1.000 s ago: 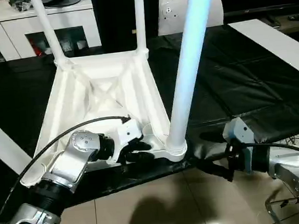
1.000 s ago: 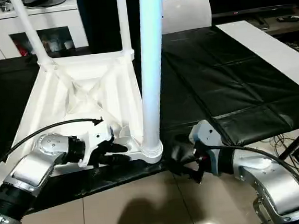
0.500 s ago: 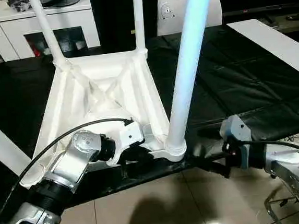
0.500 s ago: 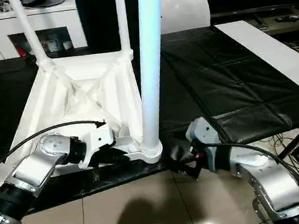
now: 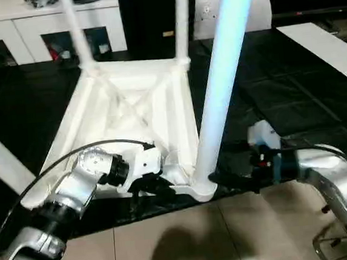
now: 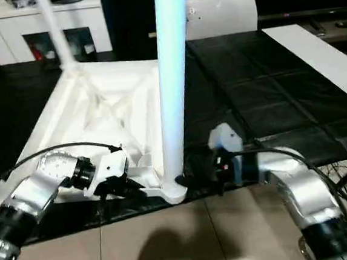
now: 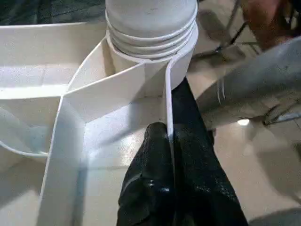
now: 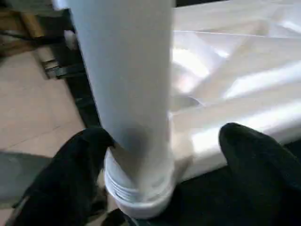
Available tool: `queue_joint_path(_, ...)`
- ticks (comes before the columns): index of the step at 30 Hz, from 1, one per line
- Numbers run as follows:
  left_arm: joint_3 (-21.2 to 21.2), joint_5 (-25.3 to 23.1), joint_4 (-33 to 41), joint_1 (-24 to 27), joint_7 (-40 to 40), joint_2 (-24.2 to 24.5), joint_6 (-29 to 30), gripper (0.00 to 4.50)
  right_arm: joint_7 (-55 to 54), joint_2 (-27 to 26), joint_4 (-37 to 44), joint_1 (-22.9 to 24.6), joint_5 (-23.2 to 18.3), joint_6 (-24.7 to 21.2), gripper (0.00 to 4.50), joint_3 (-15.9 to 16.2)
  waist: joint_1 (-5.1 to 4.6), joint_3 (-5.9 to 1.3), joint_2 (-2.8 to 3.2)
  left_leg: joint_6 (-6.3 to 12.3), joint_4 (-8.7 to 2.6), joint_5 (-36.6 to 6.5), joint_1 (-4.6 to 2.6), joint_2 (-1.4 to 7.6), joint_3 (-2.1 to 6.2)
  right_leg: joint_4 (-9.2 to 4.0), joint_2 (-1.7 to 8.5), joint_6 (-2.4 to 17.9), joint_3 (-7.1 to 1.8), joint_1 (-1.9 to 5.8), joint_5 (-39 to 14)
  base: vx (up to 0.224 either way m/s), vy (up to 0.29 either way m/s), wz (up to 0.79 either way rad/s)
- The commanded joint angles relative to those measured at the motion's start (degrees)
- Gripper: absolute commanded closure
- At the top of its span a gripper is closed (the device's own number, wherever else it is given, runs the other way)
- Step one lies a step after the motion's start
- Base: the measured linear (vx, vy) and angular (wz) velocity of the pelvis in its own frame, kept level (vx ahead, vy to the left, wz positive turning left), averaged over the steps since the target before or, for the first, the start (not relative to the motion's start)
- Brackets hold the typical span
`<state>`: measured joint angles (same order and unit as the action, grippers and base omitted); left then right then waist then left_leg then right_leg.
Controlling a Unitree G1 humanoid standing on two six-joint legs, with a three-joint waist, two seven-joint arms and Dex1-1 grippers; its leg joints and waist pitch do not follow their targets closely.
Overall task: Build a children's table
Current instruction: Rotate leg to tighten
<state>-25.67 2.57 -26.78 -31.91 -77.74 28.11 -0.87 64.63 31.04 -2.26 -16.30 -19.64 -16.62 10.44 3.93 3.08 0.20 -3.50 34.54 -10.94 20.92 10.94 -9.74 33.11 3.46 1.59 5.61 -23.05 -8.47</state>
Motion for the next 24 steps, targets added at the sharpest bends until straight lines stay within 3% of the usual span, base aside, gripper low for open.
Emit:
queue_joint_path(1,-1.4,0.2,0.1,-2.5,-4.8,-1.4,-4.4,4.5,3.3,-0.2,-2.5,-1.9,0.0,1.4,0.73,1.3,-0.12,-4.02,-0.71,3.83,-3.84,-10.3,-0.69,2.43,0.4,-4.11,4.96,8.4,-3.09,3.08,-21.0,0.0,0.0,0.0)
queue_joint_path(4,-2.1,-0.3,-2.0,-3.7,-7.1,-1.4,-6.5,4.5,6.8,-1.0,-5.3,-4.1,-0.2,2.0,0.89,2.5,0.53,-4.13,-0.5,3.69,-3.86,-9.2,-0.84,2.75,0.39,-3.63,5.02,9.0,-3.3,3.03,-18.7,0.0,0.0,0.0)
queue_joint_path(11,-2.8,-1.4,-6.0,-6.0,-9.4,-1.8,-10.0,4.5,11.9,-1.8,-9.8,-7.6,0.4,3.0,1.54,5.1,1.33,-4.19,-0.73,3.48,-3.83,-8.9,-0.81,2.73,0.26,-3.4,5.05,9.7,-3.2,3.08,-18.0,0.0,0.0,0.0)
queue_joint_path(15,-2.8,-1.9,-7.5,-6.7,-9.7,-2.0,-10.9,4.5,13.6,-2.3,-10.5,-8.3,0.5,2.5,1.98,5.8,1.62,-4.28,-0.71,3.23,-3.86,-8.6,-0.81,2.83,0.29,-3.25,5.16,9.8,-3.26,3.15,-17.4,0.0,0.0,0.0)
queue_joint_path(24,-2.2,-2.4,-10.5,-7.3,-9.6,-2.3,-11.7,4.5,15.6,-2.5,-10.6,-8.3,-0.7,0.7,2.49,6.6,2.16,-4.22,-0.8,2.81,-3.91,-8.6,-0.79,2.83,0.31,-3.32,5.27,9.1,-3.24,3.16,-18.7,0.0,0.0,0.0)
